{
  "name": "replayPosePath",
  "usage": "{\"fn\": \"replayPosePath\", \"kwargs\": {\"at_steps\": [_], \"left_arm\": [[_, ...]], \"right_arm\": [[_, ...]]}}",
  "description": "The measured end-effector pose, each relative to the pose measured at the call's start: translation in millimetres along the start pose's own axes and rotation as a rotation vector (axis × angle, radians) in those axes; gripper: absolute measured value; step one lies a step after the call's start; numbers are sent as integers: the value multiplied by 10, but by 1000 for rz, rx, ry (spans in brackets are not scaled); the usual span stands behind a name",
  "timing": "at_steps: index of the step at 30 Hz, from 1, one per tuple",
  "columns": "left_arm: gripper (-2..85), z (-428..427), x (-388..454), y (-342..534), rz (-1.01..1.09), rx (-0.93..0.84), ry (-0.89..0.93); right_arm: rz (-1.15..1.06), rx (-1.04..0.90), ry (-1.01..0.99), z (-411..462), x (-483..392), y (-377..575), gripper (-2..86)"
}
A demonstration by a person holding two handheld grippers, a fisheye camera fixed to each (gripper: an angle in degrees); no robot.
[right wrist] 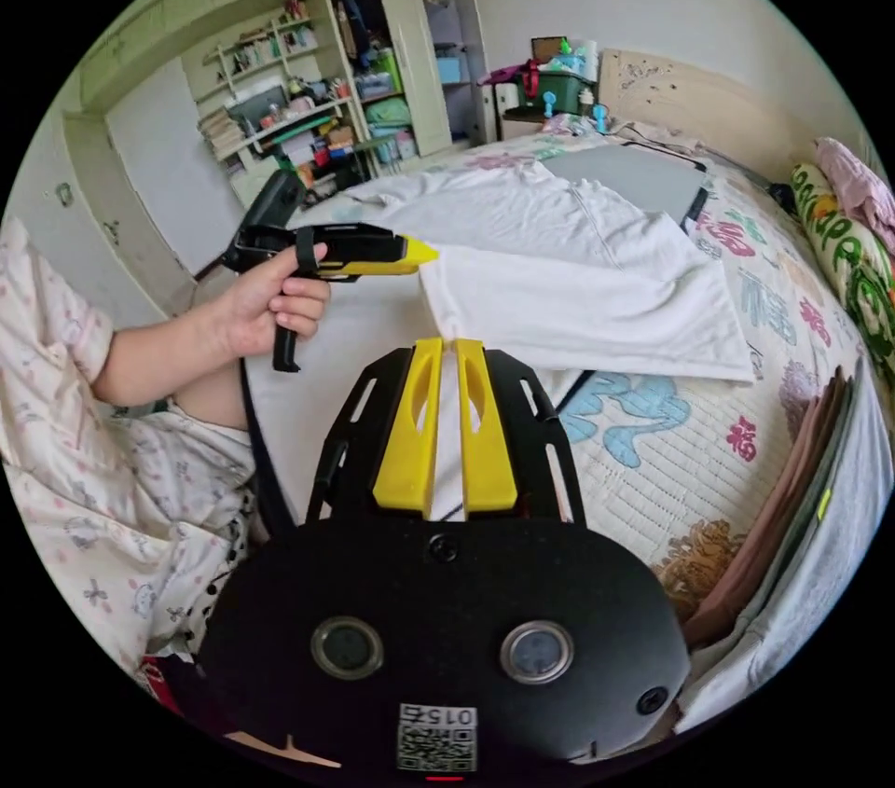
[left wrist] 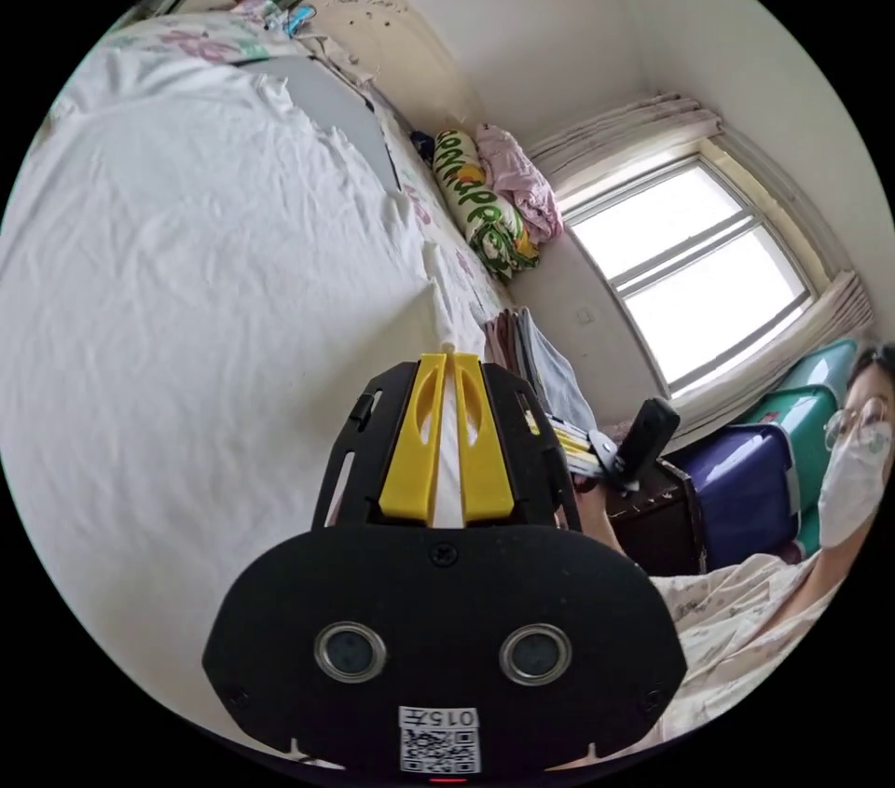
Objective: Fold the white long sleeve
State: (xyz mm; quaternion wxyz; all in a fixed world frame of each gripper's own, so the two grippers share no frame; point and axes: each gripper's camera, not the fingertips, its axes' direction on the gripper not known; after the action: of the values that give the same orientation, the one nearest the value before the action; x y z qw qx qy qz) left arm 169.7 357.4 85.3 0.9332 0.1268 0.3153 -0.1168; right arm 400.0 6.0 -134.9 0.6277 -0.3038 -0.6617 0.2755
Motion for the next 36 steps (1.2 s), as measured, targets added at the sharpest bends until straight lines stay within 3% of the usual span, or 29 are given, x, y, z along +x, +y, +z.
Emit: {"fn": "replayPosePath", "kwargs": {"at_steps": [5,11,16,26,30,35,36], "left_arm": [[-5,-1250,426,289,96,37,-149],[-5,-2342,585,841,60,37,-260],[-4,-2921,763,1207,84,52,-318],[-5,-3890,907,1262,96,120,-383],[-5,-4113,781,1250,66,124,-435],[-5,-4392,511,1297,4,166,-436],[-5,-4427,482,1300,-3,175,-433]], "right_arm": [[-196,-48,-112,151,-261,-238,23],[-357,-149,-302,435,-382,-429,19],[-366,-182,-460,518,-327,-530,3],[-312,-75,-532,471,-109,-907,-2],[-224,4,-404,261,245,-1158,10],[95,26,212,-23,1099,-1392,70],[120,18,244,-24,1180,-1405,76]]}}
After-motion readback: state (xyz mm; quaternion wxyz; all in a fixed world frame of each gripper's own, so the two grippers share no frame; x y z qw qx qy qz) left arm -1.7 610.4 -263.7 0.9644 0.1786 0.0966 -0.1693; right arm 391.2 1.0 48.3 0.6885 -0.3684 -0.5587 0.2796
